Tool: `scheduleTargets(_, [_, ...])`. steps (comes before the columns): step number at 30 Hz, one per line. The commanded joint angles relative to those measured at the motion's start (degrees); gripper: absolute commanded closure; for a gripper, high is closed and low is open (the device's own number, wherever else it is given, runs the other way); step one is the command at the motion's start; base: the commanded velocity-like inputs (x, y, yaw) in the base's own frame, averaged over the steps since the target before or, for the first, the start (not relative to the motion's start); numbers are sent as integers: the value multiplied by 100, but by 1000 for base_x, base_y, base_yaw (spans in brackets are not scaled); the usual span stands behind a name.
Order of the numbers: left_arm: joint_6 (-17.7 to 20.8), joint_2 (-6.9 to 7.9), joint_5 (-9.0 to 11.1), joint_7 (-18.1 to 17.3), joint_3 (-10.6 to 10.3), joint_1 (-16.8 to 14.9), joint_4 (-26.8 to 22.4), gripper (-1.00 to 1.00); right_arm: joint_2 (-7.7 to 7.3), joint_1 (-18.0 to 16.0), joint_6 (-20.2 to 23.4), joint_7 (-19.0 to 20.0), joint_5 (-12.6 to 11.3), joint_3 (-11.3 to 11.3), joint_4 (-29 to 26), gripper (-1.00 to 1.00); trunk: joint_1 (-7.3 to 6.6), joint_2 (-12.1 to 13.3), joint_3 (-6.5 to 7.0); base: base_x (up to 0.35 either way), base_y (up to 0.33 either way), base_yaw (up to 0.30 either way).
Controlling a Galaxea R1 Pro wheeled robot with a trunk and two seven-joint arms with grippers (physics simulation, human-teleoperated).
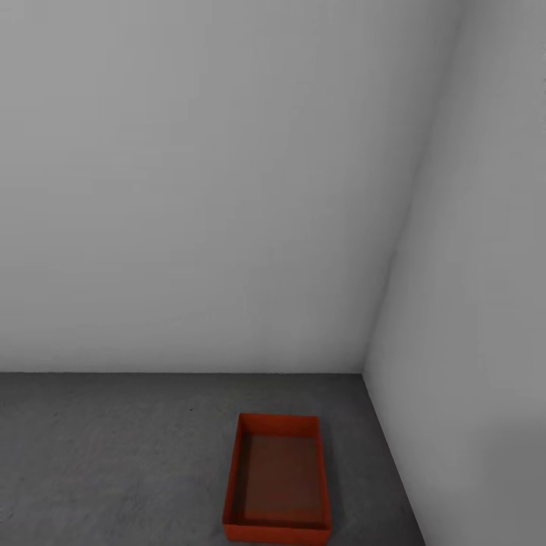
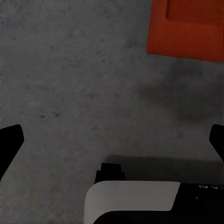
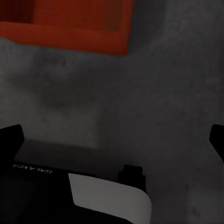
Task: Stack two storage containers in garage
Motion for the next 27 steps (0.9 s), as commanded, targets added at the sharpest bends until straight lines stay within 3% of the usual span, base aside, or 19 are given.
scheduleTargets(1, [-37, 1, 48, -31, 6, -10, 26, -100, -1, -4, -21, 17, 60, -48, 5, -100, -23, 38, 23, 0, 0, 0])
scheduleTargets(9, [-37, 8, 48, -31, 7, -9, 26, -100, -1, -4, -23, 17, 59, -46, 6, -100, -198, 359, 241, -68, 0, 0])
scheduleTargets(27, [-37, 9, 48, -31, 4, -10, 26, -100, 0, -4, -22, 17, 59, -43, 6, -100, -594, 1081, 732, -324, 0, 0])
